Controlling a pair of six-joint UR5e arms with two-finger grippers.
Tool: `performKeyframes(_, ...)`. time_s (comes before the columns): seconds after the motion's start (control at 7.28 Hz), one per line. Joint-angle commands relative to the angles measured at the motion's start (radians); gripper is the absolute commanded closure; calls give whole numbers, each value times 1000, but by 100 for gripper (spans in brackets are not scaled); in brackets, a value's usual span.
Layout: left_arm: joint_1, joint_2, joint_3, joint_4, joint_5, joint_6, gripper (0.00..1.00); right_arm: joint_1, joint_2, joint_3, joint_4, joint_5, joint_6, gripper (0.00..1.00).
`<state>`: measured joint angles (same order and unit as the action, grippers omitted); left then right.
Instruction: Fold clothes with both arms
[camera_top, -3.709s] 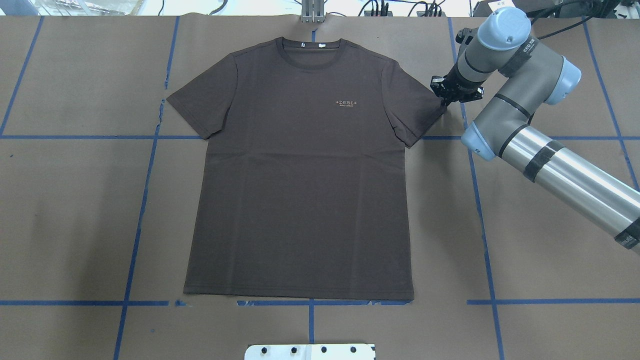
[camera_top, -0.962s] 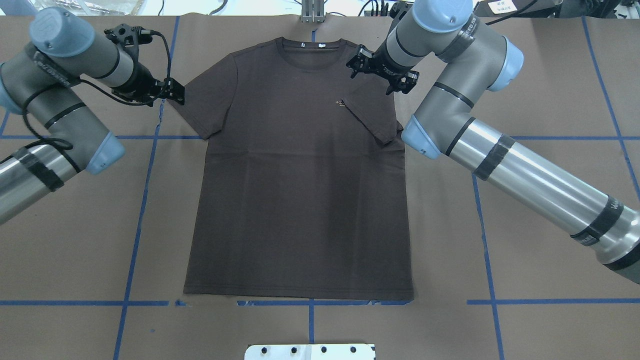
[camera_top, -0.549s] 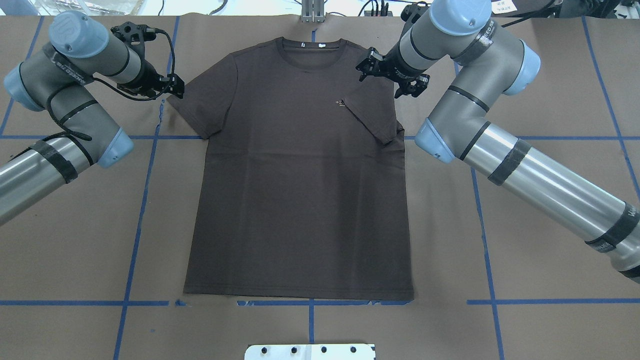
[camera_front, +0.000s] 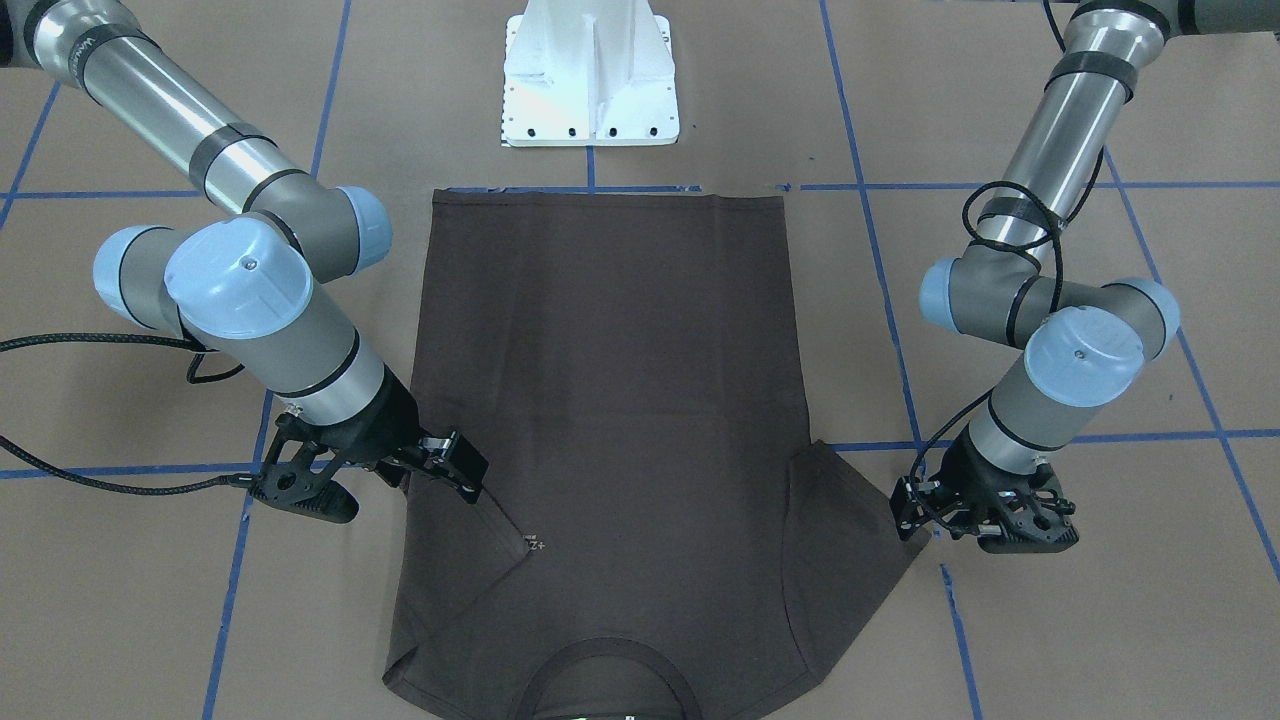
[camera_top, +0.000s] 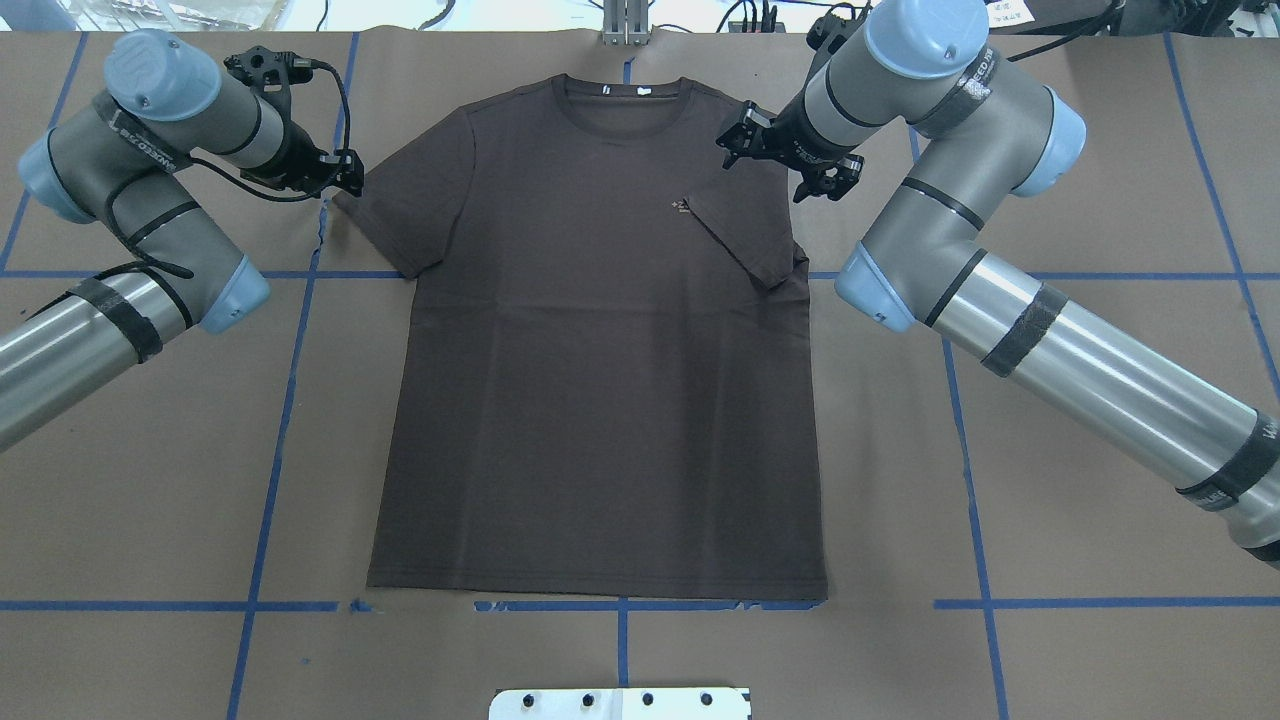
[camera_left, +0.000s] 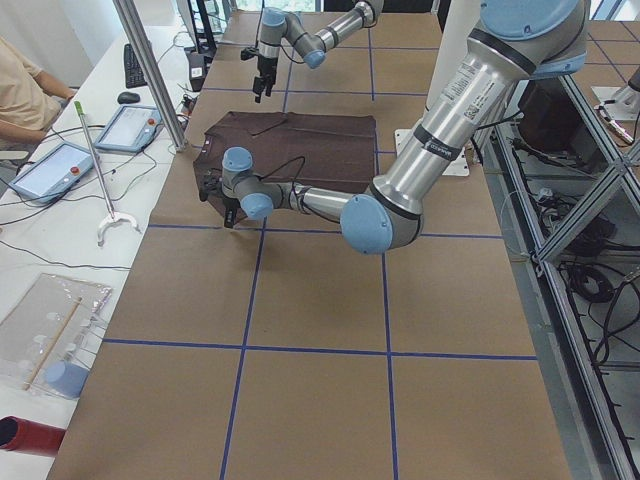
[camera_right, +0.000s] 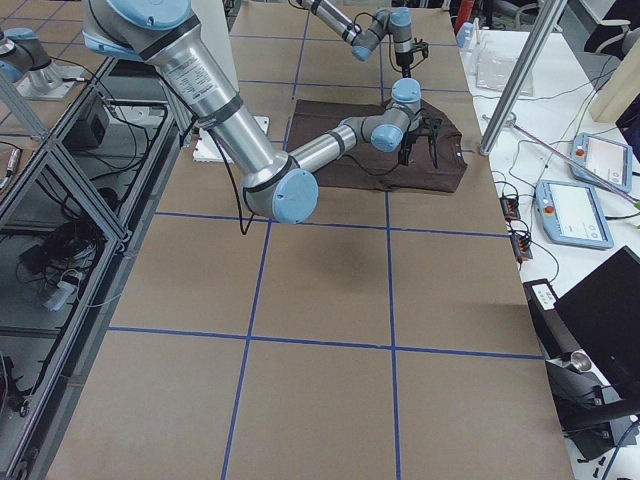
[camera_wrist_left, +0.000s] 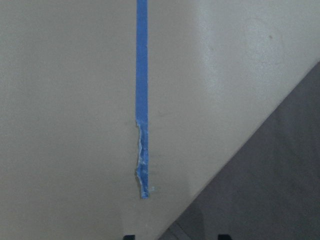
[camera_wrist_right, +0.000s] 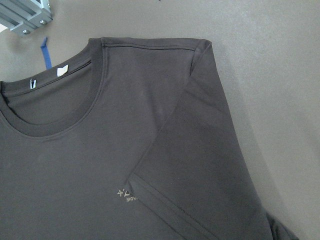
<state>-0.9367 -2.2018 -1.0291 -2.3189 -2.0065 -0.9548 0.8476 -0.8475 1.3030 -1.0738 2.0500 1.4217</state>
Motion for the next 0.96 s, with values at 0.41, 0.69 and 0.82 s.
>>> performKeyframes(0.41,4,-16,34,-2,0,4,57,-1,-4,1,0,-1,3,0)
performKeyframes(0.69,4,-29,34,1,-1,10,100,-1,-4,1,0,-1,3,0)
performKeyframes(0.82,4,-35,34,3,-1,10,100,-1,-4,1,0,-1,3,0)
